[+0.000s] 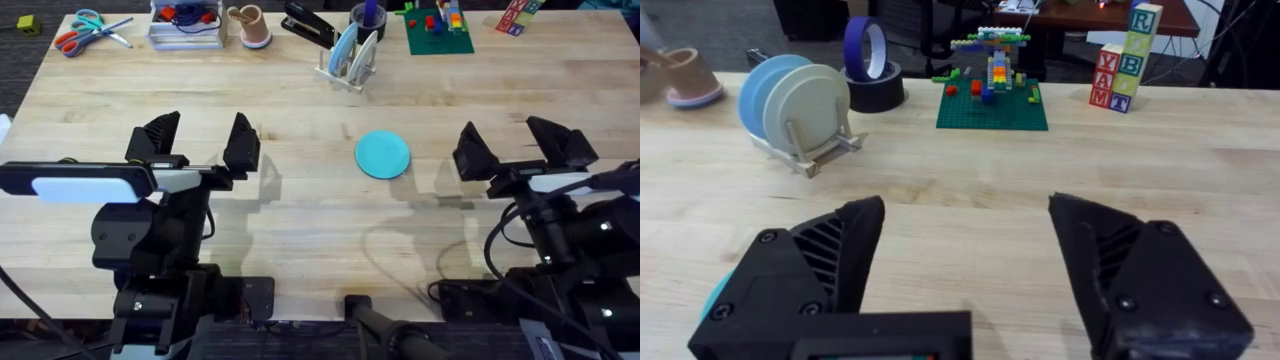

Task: Pick up the plates from the table one by one and place each into a slot on the dish rack.

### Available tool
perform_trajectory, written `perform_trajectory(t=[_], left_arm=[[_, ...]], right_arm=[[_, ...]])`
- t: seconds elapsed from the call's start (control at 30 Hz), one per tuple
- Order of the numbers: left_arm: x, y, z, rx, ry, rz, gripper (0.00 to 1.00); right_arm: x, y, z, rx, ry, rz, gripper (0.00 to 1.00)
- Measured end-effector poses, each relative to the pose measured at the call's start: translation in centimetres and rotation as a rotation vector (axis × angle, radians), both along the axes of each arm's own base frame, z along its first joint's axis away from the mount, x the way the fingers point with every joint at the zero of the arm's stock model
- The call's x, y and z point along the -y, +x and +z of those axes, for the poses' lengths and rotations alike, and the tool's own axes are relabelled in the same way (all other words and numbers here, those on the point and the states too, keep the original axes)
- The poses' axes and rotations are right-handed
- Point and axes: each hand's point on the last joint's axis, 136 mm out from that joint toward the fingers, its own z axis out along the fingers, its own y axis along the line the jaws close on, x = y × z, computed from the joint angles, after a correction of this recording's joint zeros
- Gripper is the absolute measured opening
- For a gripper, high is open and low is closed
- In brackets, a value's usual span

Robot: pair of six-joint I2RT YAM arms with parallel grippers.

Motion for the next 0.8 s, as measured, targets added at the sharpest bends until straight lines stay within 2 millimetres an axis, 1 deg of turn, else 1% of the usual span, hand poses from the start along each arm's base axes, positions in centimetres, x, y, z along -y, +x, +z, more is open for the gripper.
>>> perform_trajectory(t=[0.6, 0.7, 0.77, 0.8], left_arm=[[0.0, 0.0, 0.3, 0.008, 0.000, -0.001, 0.994], [0.0, -0.2, 1.2, 0.017, 0.000, -0.002, 0.994], [0.0, -0.5, 2.4, 0.028, -0.004, -0.002, 0.994], [0.0, -0.7, 3.3, 0.036, -0.005, -0.002, 0.994]], right_arm=[[0.0, 0.0, 0.0, 0.000, 0.000, 0.000, 0.995], [0.0, 0.0, 0.1, -0.001, 0.000, 0.001, 0.995], [0.0, -0.1, 0.5, -0.001, 0.000, 0.001, 0.994], [0.0, -0.2, 1.1, 0.009, 0.000, 0.001, 0.993]])
